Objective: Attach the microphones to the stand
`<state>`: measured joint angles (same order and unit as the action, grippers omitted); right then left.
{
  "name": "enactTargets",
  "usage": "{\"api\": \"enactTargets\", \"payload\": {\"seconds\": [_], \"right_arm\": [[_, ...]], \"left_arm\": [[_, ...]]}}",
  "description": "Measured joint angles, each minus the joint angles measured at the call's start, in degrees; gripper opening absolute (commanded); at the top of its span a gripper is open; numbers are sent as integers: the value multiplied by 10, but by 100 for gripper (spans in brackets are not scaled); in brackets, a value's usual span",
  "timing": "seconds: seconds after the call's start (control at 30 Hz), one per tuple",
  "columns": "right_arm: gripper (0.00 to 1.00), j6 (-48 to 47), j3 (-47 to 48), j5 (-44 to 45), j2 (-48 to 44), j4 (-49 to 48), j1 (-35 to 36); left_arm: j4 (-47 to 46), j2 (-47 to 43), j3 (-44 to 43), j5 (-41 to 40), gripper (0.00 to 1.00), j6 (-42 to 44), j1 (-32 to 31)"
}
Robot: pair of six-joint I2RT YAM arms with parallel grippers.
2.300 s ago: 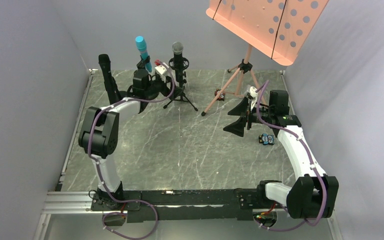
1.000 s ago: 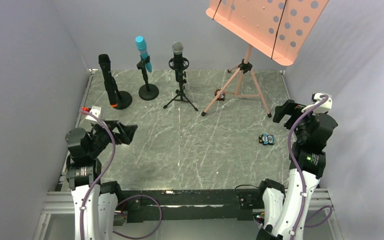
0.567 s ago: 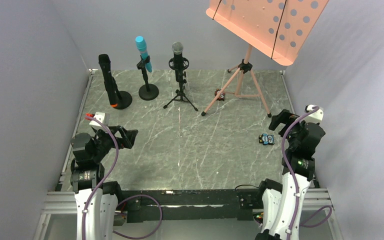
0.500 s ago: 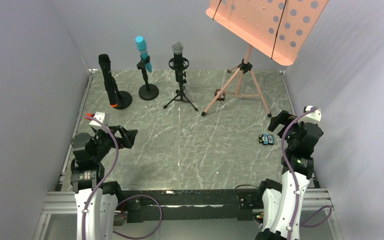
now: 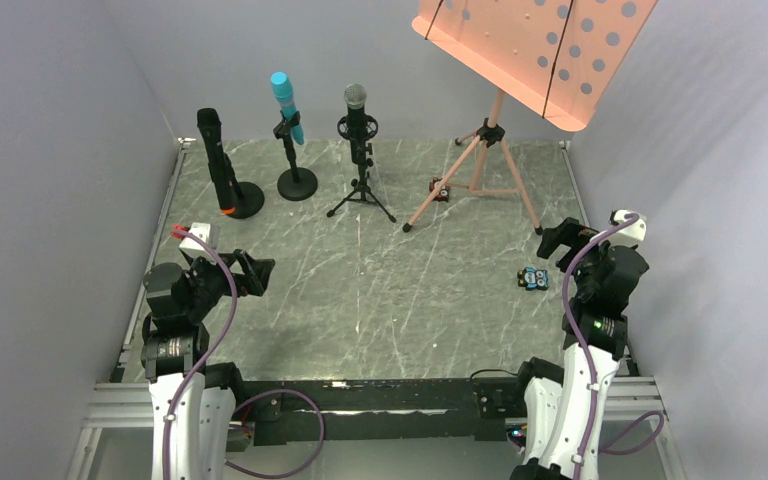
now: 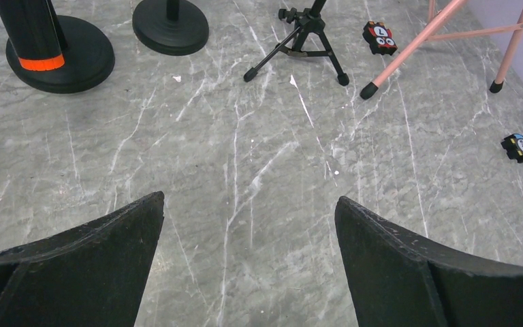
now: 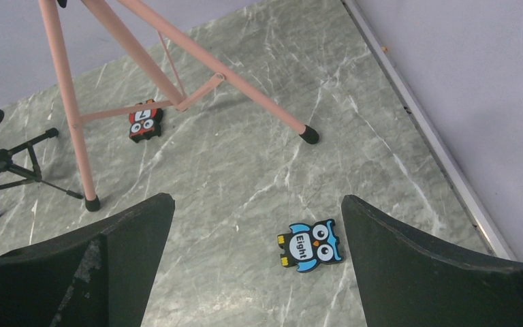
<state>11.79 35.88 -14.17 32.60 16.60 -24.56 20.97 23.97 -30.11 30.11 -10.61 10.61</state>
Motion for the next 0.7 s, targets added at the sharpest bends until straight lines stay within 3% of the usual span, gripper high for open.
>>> {"api": "enactTargets", "payload": {"seconds": [0.7], "right_arm": [[100,-2,0,-20,-31,-3,-9]], "left_arm": [[5,-21,0,7,99,-2,0]]}}
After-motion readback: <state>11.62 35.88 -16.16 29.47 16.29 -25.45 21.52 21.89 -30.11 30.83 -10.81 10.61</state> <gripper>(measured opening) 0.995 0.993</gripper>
